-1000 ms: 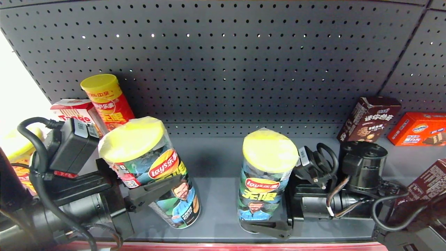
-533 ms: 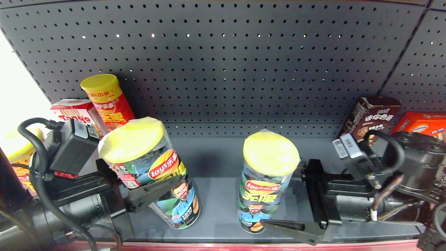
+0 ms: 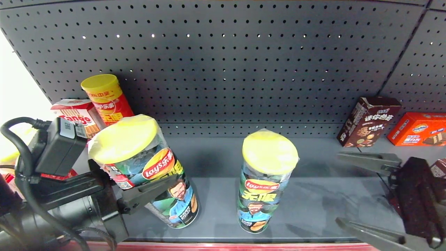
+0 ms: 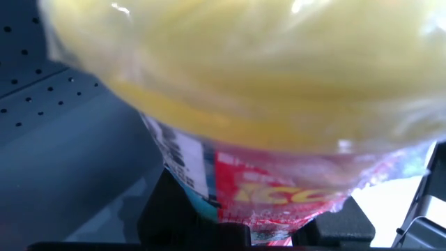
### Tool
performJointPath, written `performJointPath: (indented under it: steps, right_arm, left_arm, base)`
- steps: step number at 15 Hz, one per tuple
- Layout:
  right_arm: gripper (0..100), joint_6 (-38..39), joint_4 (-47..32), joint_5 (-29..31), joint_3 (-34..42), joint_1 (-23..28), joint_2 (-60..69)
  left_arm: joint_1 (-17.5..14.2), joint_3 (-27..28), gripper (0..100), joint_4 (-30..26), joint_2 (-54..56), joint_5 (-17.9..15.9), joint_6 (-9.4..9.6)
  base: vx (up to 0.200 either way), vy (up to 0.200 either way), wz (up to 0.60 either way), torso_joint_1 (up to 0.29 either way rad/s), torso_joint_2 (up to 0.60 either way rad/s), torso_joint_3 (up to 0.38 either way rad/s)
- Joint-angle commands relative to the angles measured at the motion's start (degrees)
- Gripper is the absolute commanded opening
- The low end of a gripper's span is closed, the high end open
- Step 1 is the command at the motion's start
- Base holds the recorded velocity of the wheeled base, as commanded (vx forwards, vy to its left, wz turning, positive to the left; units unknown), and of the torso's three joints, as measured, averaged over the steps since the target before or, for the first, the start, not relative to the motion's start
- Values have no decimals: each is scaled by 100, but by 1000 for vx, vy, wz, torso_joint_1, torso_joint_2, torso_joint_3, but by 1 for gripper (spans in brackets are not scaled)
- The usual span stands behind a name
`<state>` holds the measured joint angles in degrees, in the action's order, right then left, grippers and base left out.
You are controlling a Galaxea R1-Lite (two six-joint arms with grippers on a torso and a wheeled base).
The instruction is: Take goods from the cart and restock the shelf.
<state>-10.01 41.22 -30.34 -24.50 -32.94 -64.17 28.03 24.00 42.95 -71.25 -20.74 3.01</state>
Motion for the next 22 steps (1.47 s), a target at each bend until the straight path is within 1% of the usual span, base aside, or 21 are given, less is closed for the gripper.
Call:
performJointPath:
  steps: [1,2,3,4,6,7,8,10,11,12,13,14,15,16,17,18,19,21,22]
  right_arm:
    - [100,-1,-650,925,288,7,1416]
    - [100,-1,-887,1162,490,-2,1803]
    - [100,-1,-914,1197,526,-2,1856]
    - [100,-1,-1344,1514,1062,7,2638]
    - [100,104,-1898,1769,1642,51,3473]
    - [100,227,-2039,1865,1791,51,3719]
    - [100,394,-2294,2085,2037,60,4097]
    - [100,421,-2522,2428,2345,77,4510]
    - [100,430,-2794,2656,2450,156,4826]
    - [100,456,-3559,2771,2450,332,5345]
    - [100,526,-3919,2753,2398,640,5758]
    - [100,597,-4016,2744,2345,1141,5890]
    - [100,597,-4016,2744,2345,1141,5890]
    - [100,693,-4043,2735,2336,2512,5819]
    - [100,737,-4051,2639,2336,3320,5740]
    - [100,746,-4051,2305,2336,4023,5758]
    - [100,799,-3972,2032,2362,4199,5784]
    - [100,825,-3963,2340,2362,4138,5784]
    - [100,816,-3990,2349,2354,4138,5784]
  left_arm:
    - [1,-10,0,-6,85,-1,7]
    - [1,-10,0,-6,77,-1,7]
    - [1,-10,0,-6,77,-1,7]
    - [1,-36,0,3,77,-1,24]
    - [1,-89,0,21,85,-1,33]
    - [10,-89,0,21,85,-1,42]
    - [19,-80,0,21,85,-1,59]
    - [27,-89,0,21,85,17,94]
    - [27,-89,0,21,94,26,94]
    - [27,-98,0,21,103,26,94]
    - [19,-98,0,21,138,26,94]
    - [10,-98,0,12,164,26,94]
    - [10,-98,0,12,164,26,94]
    - [10,-115,0,3,208,26,94]
    - [10,-124,0,3,208,17,94]
    - [10,-142,0,3,217,17,94]
    - [19,-159,0,3,217,17,94]
    - [36,-256,0,12,288,-9,103]
    - [36,-265,0,12,305,-9,103]
  base:
    - [0,0,0,0,0,0]
    - [0,0,0,0,0,0]
    - [0,0,0,0,0,0]
    - [0,0,0,0,0,0]
    - [0,0,0,0,0,0]
    - [0,0,0,0,0,0]
    - [0,0,0,0,0,0]
    - [0,0,0,0,0,0]
    - [0,0,0,0,0,0]
    - [0,0,0,0,0,0]
    - [0,0,0,0,0,0]
    - [0,0,0,0,0,0]
    - [0,0,0,0,0,0]
    - [0,0,0,0,0,0]
    - [0,0,0,0,0,0]
    - [0,0,0,0,0,0]
    - [0,0,0,0,0,0]
    - [0,0,0,0,0,0]
    - [0,0,0,0,0,0]
